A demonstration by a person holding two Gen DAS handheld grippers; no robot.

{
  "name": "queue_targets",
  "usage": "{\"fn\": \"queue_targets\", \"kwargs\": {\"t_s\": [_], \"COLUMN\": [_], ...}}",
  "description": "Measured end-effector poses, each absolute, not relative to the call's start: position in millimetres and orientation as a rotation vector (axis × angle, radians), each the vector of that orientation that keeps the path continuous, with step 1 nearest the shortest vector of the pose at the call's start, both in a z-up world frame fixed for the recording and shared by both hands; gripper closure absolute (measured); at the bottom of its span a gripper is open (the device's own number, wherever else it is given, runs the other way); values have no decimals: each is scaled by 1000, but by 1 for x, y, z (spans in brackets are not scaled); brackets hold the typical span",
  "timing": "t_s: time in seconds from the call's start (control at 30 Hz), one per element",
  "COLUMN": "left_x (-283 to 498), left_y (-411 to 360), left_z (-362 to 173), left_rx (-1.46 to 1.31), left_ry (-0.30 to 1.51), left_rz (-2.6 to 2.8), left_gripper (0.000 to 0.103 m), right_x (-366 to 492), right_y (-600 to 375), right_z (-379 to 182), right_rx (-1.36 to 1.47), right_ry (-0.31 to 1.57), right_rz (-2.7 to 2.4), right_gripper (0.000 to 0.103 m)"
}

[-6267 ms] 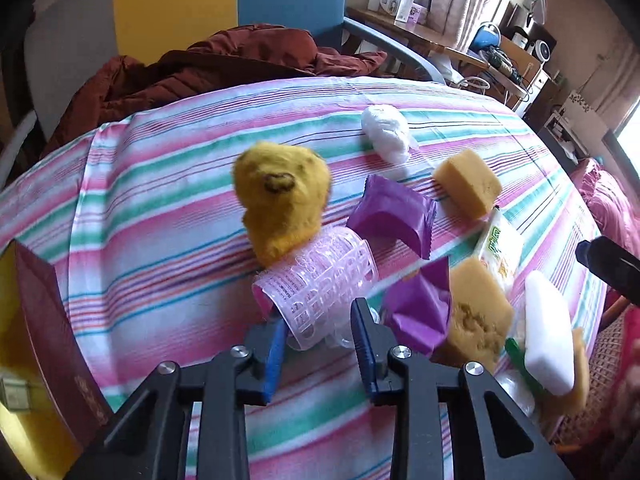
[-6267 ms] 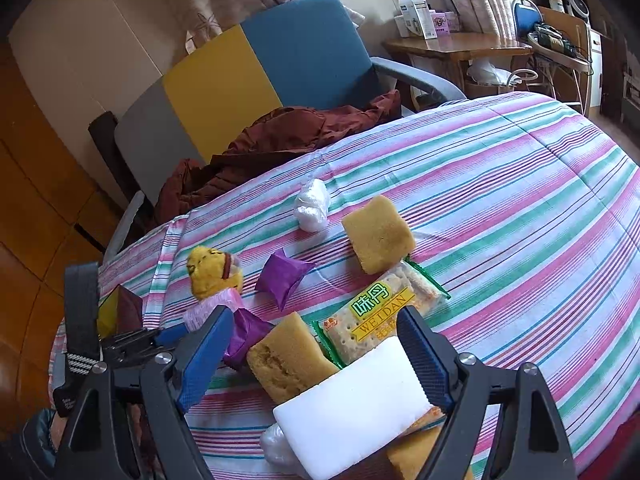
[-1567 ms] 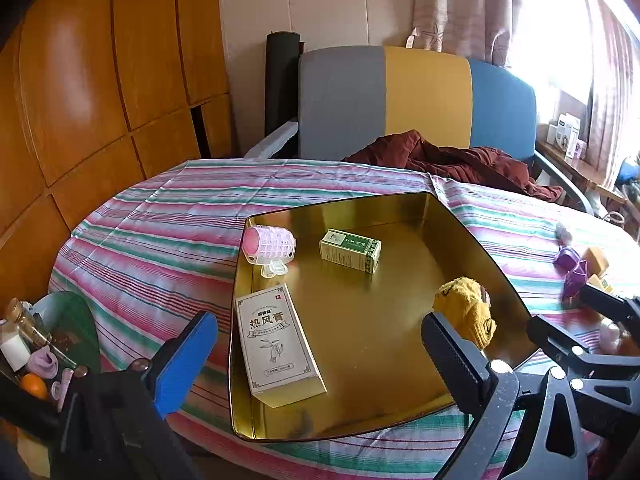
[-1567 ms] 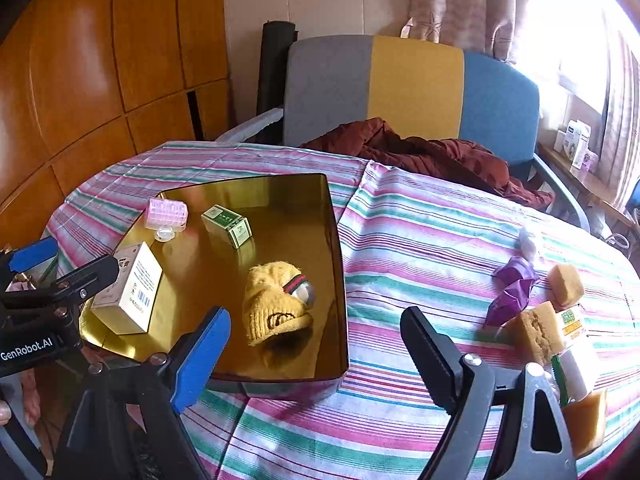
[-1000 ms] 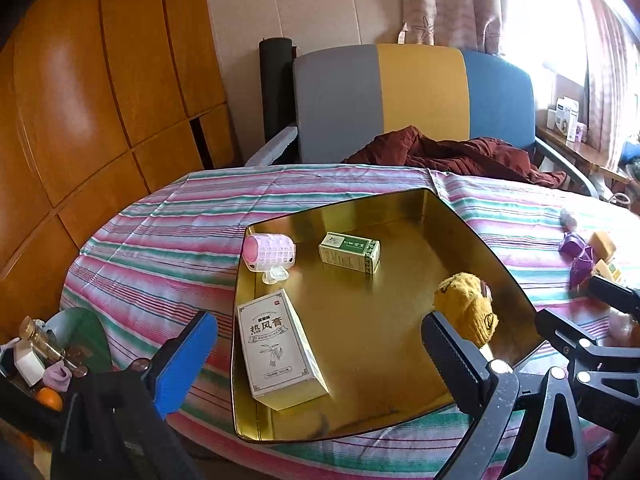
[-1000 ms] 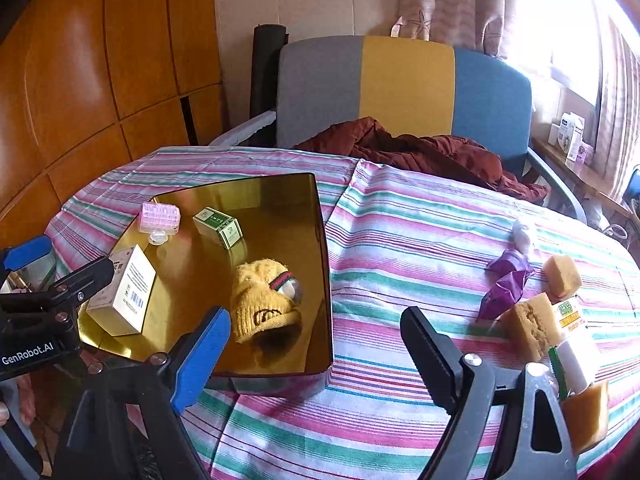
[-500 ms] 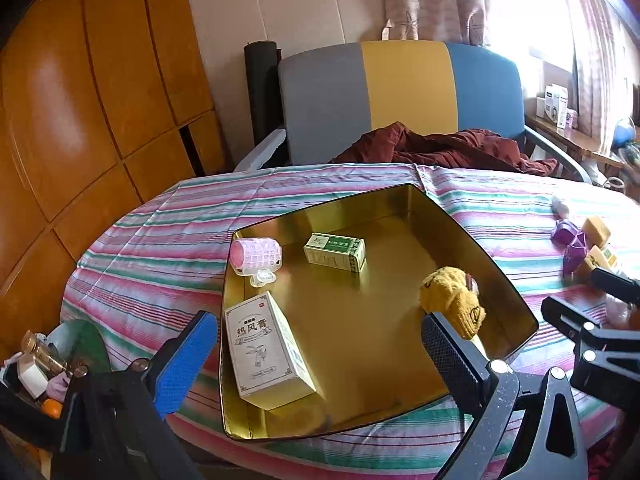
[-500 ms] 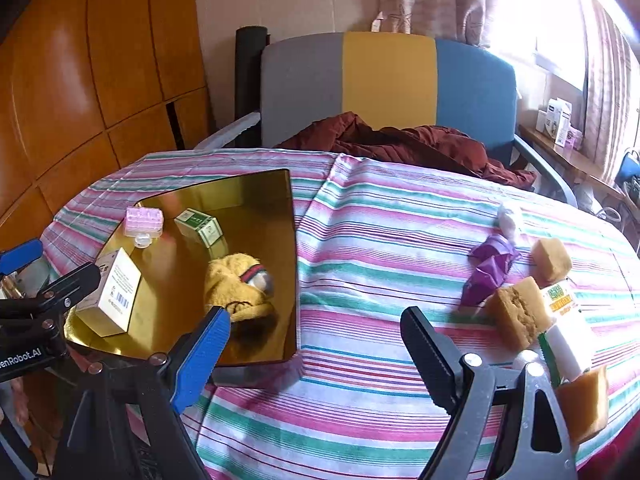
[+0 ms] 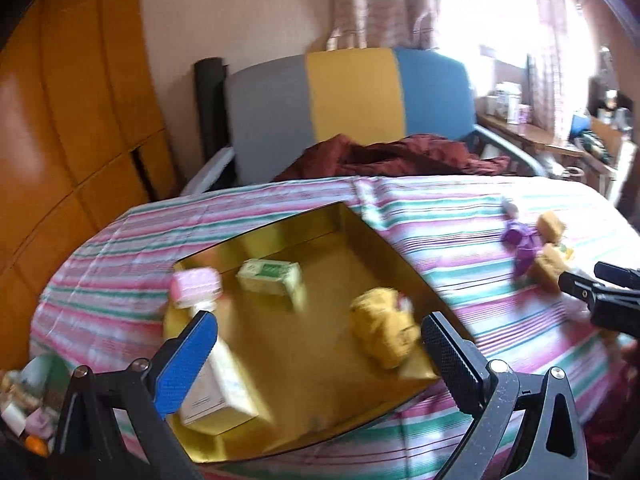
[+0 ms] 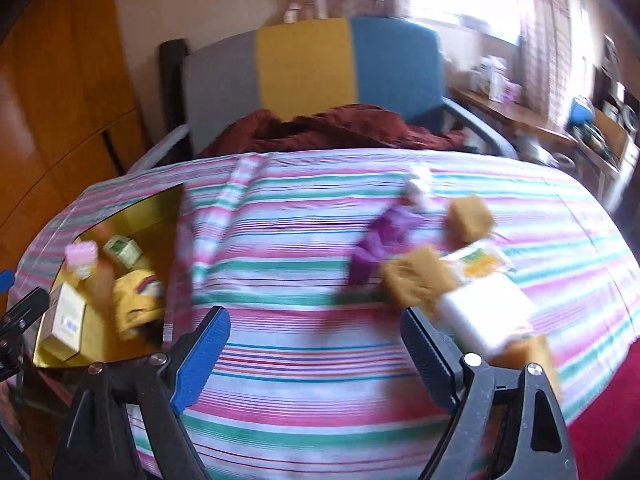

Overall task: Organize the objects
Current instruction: 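Move both tools toward the white wrapped ball and white foam block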

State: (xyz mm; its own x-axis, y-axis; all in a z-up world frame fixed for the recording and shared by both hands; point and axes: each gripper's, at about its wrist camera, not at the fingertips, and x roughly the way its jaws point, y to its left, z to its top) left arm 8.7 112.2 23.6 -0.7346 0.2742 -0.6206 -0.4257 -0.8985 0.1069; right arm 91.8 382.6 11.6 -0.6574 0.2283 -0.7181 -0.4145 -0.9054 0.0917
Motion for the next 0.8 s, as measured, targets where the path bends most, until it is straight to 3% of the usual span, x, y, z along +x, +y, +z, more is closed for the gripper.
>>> {"fn": "queue_targets", "kwargs": {"t_s": [0.5, 0.7, 0.8], "left_x": [29, 39, 40], "left_y": [235, 284, 308], "left_z": [13, -7, -21], "left_rx": [-856, -916, -966], "left_ry": [436, 420, 394], "left_rz": [2151, 1963, 1881], "left_gripper": [1, 4, 12], "right_x": [186, 201, 198], "right_y": [506, 515, 517], "right_z": [48, 44, 39], "right_rx": [-885, -893, -903], "right_ry": [484, 505, 519], "right_rz": [2226, 2214, 2218], "right_gripper": [14, 14, 14]}}
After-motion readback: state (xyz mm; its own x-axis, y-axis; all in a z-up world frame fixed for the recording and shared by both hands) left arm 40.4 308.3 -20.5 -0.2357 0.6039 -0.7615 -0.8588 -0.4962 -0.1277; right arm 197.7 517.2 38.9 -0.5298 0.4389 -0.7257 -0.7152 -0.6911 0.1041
